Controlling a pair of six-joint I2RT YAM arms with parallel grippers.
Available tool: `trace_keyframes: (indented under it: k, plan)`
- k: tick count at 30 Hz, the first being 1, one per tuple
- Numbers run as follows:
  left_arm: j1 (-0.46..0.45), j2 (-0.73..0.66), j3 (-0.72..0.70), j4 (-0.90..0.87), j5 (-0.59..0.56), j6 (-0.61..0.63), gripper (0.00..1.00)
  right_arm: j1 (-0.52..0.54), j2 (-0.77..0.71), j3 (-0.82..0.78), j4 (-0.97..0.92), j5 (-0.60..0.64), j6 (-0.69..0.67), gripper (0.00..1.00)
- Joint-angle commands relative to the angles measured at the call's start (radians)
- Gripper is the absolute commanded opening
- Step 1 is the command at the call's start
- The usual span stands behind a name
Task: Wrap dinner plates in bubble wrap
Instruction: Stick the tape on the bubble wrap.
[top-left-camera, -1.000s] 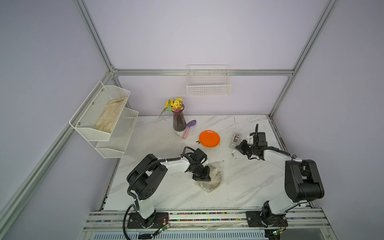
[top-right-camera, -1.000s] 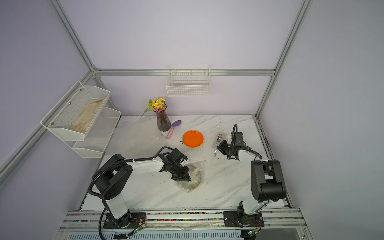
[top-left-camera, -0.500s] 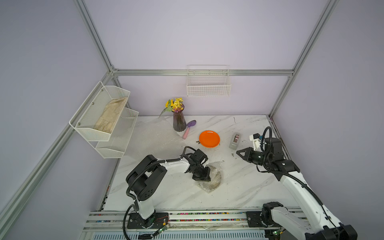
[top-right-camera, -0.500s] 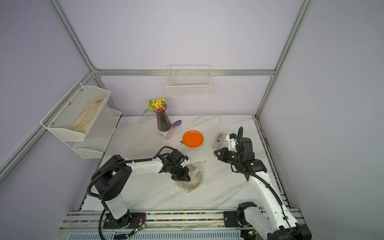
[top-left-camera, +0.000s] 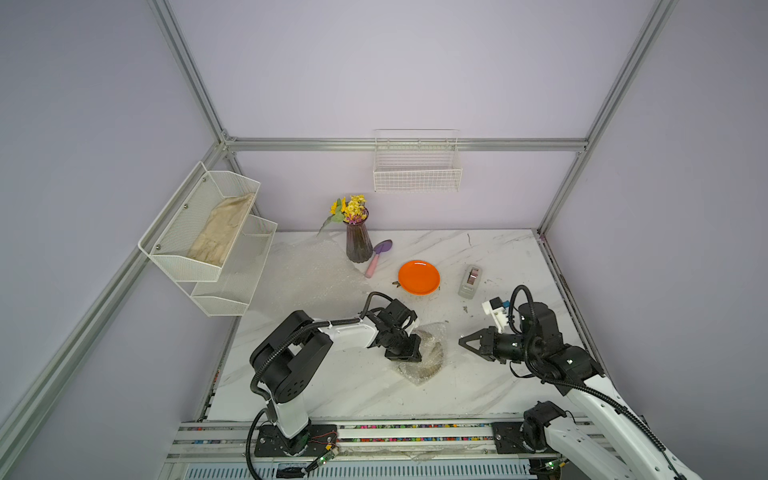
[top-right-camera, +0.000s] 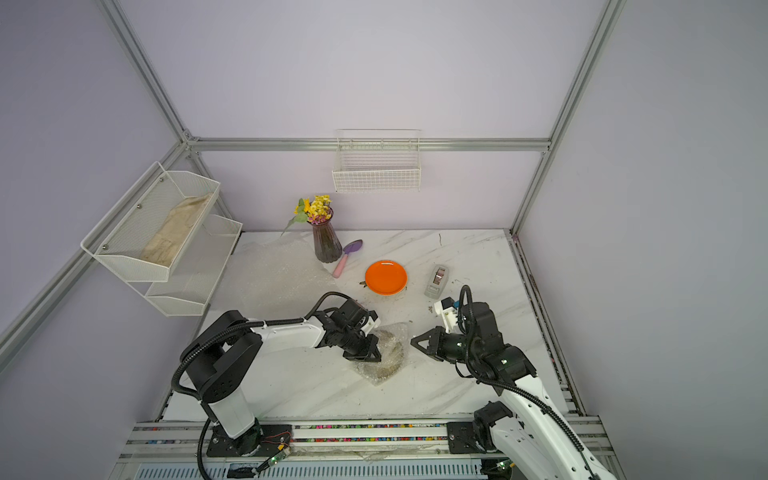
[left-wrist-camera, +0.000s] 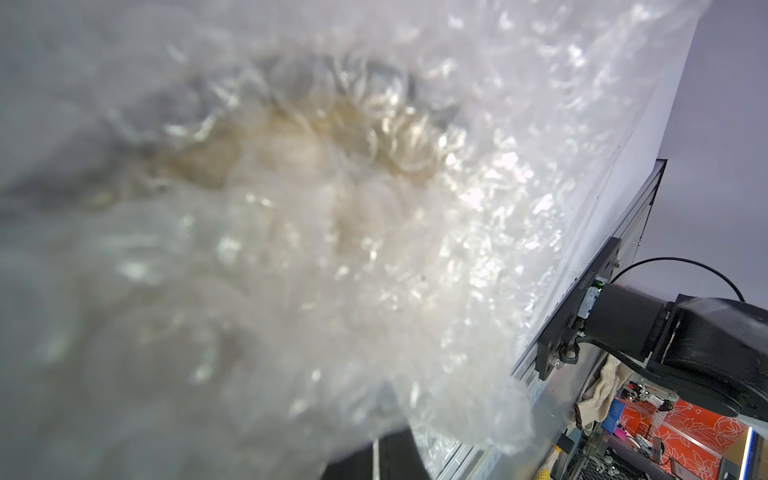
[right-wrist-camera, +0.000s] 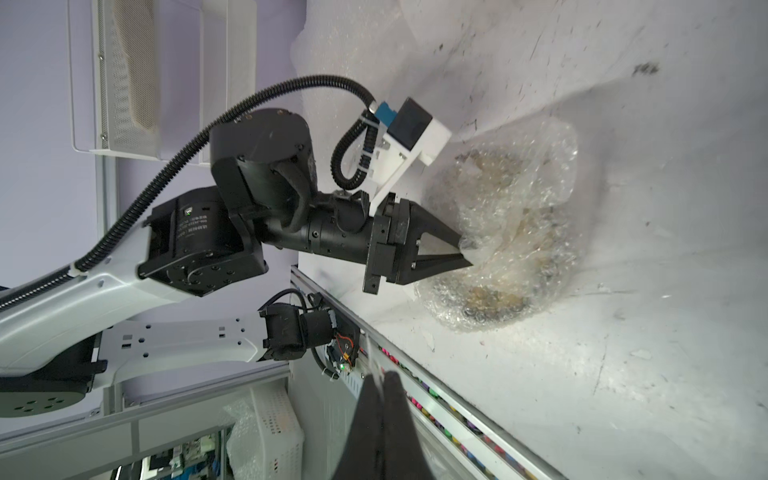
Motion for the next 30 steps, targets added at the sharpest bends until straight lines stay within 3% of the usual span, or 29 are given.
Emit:
trace_keyframes:
  k: [1, 7, 13, 22, 26, 30]
  plan:
    - [-0.007, 0.031, -0.069, -0.029, -0.109, 0.024, 0.06, 0.091, 0.066, -0.023, 0.147, 0.007, 0.093, 0.0]
    - [-0.007, 0.01, -0.093, -0.002, -0.101, 0.02, 0.06, 0.248, 0.266, -0.023, 0.357, 0.092, 0.157, 0.0]
    - [-0.007, -0.002, -0.108, 0.015, -0.094, 0.017, 0.06, 0.266, 0.444, -0.002, 0.457, 0.166, 0.138, 0.0]
    - [-0.007, -0.003, -0.118, 0.028, -0.081, 0.009, 0.05, 0.263, 0.645, 0.095, 0.45, 0.294, 0.044, 0.0]
    - [-0.006, 0.003, -0.122, 0.032, -0.073, 0.005, 0.05, 0.262, 0.684, 0.136, 0.44, 0.319, 0.024, 0.0]
    - [-0.007, 0.006, -0.124, 0.03, -0.071, 0.005, 0.05, 0.262, 0.608, 0.167, 0.34, 0.309, 0.004, 0.0]
